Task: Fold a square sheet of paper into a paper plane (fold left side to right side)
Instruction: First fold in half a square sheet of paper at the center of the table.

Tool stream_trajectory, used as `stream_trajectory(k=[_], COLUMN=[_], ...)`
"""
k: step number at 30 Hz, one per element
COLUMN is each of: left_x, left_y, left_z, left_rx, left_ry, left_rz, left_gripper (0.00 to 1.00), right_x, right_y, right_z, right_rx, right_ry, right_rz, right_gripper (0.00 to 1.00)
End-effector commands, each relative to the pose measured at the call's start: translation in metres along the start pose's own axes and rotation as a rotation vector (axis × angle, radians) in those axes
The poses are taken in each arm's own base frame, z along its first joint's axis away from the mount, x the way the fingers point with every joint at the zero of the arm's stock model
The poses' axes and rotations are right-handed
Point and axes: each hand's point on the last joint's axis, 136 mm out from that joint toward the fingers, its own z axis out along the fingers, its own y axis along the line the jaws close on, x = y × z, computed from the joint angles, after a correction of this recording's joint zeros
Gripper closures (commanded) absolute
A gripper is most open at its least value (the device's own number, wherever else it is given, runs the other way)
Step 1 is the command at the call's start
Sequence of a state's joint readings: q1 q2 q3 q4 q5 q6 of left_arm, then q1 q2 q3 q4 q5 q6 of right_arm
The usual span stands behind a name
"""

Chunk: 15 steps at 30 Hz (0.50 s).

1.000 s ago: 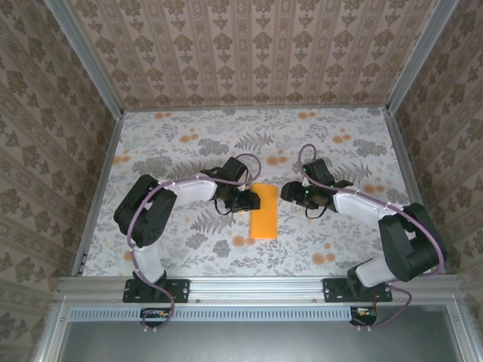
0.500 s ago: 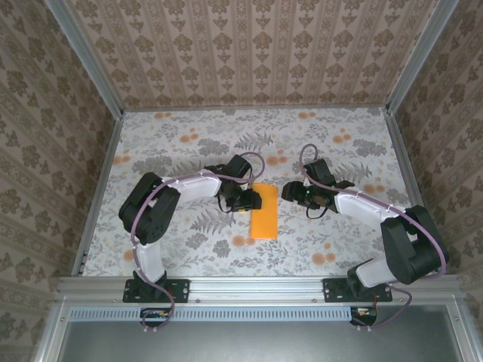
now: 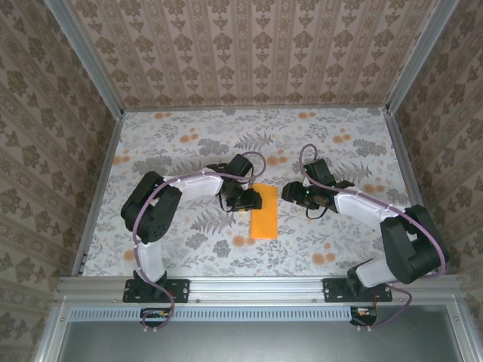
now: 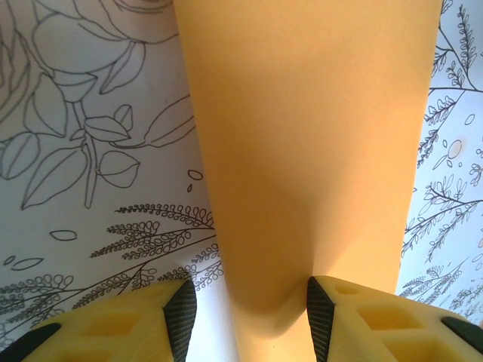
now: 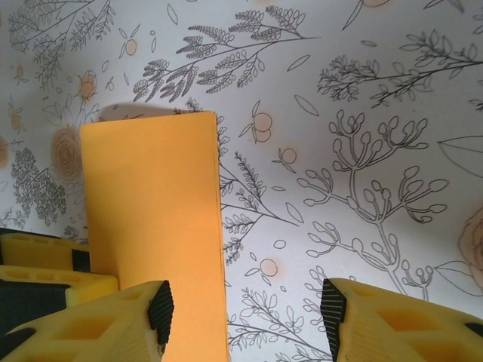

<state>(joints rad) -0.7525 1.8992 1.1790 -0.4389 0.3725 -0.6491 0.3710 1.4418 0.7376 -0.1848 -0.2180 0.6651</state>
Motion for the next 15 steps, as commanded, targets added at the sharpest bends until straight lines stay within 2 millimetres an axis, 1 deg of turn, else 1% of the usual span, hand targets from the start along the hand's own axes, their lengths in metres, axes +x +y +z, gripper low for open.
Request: stream_trajectory(k=[1, 7, 13, 15], left_x=[0.014, 0.014, 0.015, 0.015], left_y=[0.018, 0.019, 0.019, 0.020], left_z=[0.021, 0.021, 0.021, 0.021], left_rx=[-0.078, -0.087, -0.095, -0.098], left_ry=[0.056, 0.056, 0.057, 0.059], left_rz=[0.007, 0.007, 0.012, 0.011], left_gripper=[0.52, 0.52, 0.52, 0.52], right_x=[0.007, 0.014, 0.025, 0.027], right_y=[0.002, 0.011, 0.026, 0.030], right_z=[0.006, 0.014, 0.028, 0.032], right_rx=[-0.025, -0.069, -0.126, -0.132], right_ry=[0.038, 0.077, 0.141, 0.152], right_rz=[0.012, 0.018, 0.024, 0.022], right_gripper=[0.44, 0.45, 0.55, 0.56])
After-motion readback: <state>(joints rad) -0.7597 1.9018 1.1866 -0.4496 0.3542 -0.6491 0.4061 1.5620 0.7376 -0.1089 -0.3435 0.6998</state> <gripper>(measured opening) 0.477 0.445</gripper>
